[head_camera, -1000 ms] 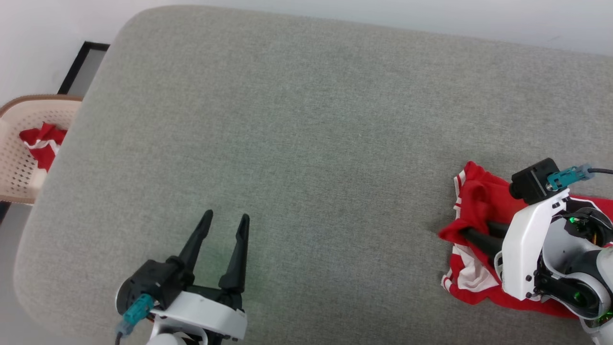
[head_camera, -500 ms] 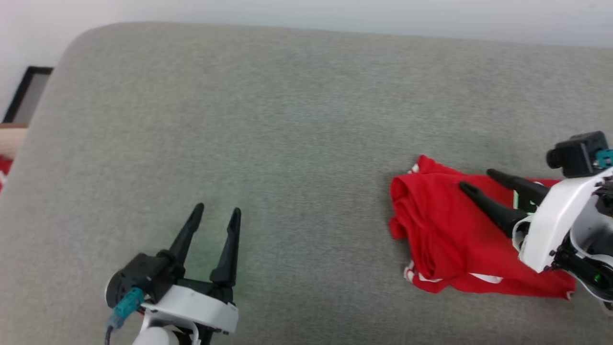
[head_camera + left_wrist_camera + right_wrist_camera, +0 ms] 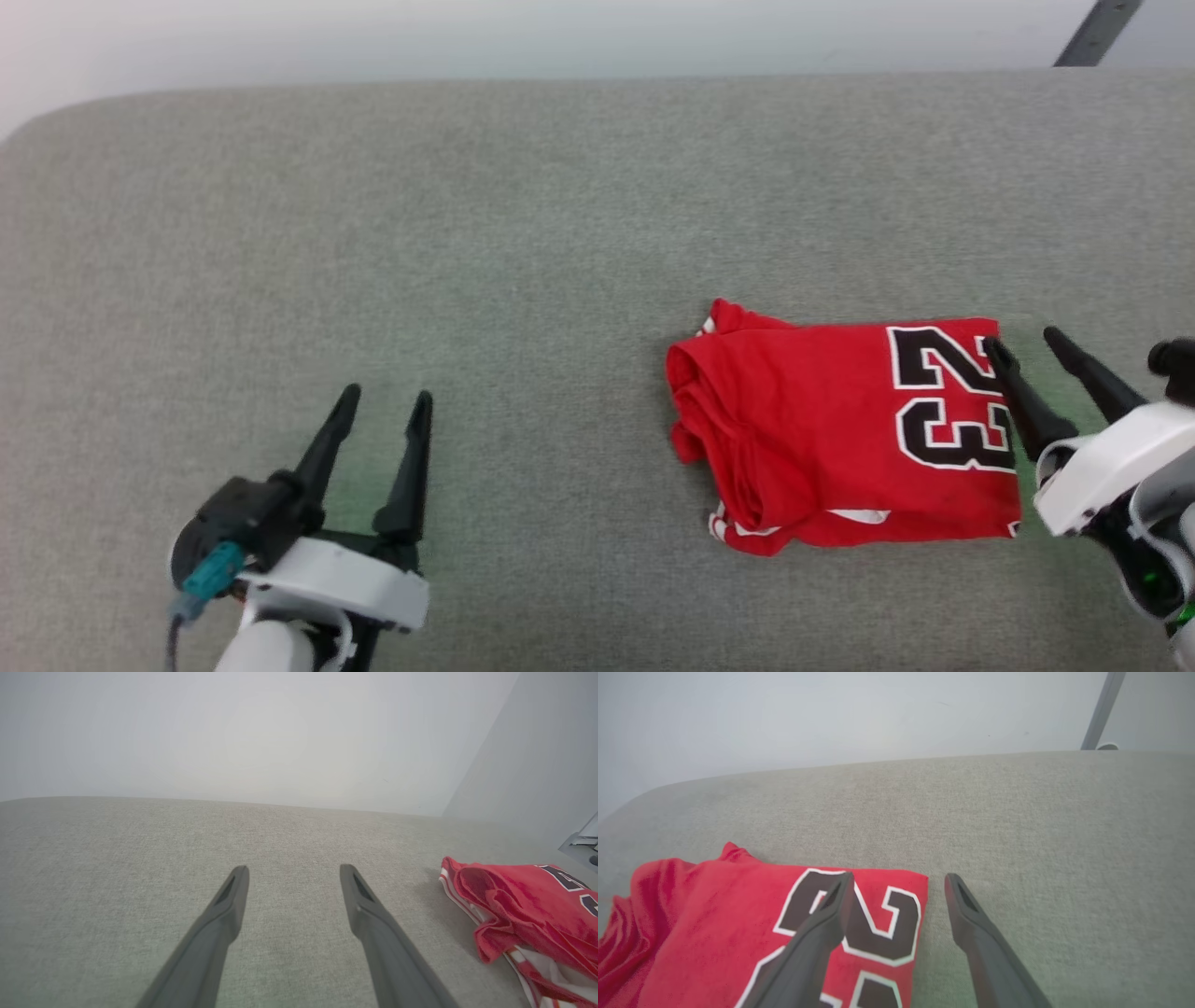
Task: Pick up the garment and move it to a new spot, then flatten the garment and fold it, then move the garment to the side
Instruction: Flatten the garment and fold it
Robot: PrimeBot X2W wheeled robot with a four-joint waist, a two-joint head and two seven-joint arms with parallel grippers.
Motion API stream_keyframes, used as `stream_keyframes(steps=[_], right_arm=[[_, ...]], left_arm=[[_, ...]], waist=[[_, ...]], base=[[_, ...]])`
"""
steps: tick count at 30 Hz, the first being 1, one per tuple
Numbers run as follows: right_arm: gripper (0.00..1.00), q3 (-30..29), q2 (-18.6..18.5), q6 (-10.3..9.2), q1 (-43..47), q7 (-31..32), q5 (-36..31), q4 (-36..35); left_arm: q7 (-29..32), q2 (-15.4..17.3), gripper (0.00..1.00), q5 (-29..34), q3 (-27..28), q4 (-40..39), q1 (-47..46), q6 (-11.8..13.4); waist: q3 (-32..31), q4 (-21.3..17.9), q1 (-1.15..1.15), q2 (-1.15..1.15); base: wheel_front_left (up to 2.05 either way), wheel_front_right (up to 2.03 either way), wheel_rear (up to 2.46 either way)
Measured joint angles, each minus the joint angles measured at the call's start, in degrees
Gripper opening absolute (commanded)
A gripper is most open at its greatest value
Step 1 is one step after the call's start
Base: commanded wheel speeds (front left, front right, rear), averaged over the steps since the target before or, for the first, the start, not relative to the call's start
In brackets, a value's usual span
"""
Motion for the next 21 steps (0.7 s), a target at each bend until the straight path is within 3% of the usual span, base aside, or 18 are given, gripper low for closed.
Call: stream_keyframes(steps=[9,21], right_arm=[[1.0,0.6,1.1,0.01,2.7,-9.1,-5.1,1.2],[1.0,-12.1,6.1,0.01,14.0,-10.0,-17.2,-8.4]], left_arm=[[0.0,0.2,1.0,1.6,4.7,-0.5,5.1,0.0],[0.0,0.2,1.0,4.8,7.1,-2.9,12.8,0.0]], waist=[[-3.1,-2.0,0.0,0.0],[-8.6,-2.0,0.0,0.0]], base=[[0.0,0.0,0.0],[0.0,0.0,0.0]])
